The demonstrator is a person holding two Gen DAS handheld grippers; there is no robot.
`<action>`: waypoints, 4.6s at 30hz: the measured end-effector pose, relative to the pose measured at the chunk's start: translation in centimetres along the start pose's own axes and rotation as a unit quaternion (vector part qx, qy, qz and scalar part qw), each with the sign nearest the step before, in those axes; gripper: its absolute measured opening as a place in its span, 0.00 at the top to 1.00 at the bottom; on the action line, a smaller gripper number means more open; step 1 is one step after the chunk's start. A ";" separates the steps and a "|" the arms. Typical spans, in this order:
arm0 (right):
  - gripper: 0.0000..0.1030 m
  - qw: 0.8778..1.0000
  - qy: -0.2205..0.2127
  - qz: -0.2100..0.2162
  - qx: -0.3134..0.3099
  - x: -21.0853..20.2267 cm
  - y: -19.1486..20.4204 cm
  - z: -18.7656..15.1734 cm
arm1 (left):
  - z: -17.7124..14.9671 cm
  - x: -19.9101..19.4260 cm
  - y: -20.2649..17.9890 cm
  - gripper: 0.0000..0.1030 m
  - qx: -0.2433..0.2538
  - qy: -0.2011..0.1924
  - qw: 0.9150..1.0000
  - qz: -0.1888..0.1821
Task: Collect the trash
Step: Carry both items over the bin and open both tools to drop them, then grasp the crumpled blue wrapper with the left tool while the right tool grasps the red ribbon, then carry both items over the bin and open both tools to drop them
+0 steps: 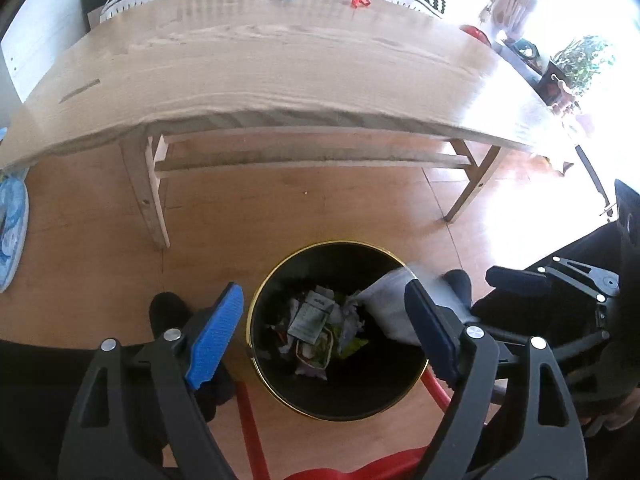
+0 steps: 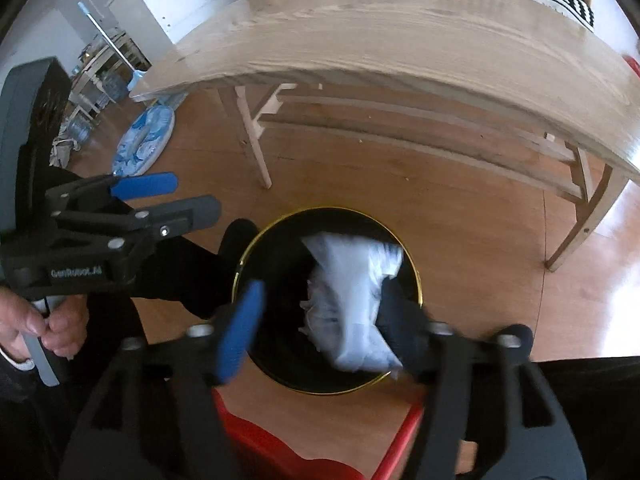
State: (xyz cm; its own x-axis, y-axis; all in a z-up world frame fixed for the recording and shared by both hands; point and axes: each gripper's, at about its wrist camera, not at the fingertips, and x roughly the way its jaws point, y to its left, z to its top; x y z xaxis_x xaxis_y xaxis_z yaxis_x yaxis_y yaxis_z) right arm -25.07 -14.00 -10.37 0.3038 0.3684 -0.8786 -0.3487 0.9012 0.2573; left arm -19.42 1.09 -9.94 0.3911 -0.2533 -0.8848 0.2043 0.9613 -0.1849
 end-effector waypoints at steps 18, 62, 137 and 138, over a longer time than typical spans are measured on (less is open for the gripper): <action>0.21 0.990 -0.106 -0.050 0.080 -5.1 -7.1 11.4 | 12.3 -1.1 1.1 0.11 0.030 -0.077 0.996 0.033; 0.90 0.974 -0.146 -0.154 0.075 5.0 -19.8 40.3 | 39.9 13.8 3.9 0.76 0.022 -0.118 0.986 0.117; 0.90 0.998 0.026 0.000 0.055 1.2 -2.1 0.5 | -0.5 1.6 1.8 0.37 -0.102 -0.001 0.995 -0.020; 0.90 0.998 0.030 0.001 0.057 1.3 -2.2 0.5 | -0.5 1.5 2.0 0.37 -0.105 -0.002 0.994 -0.022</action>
State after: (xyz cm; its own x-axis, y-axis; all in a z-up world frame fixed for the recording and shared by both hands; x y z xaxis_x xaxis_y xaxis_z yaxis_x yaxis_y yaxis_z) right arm -23.48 -15.37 -11.92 0.2484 0.3583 -0.9000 -0.2458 0.9220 0.2992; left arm -18.88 2.67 -11.80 0.3898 -0.2951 -0.8723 0.0295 0.9508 -0.3085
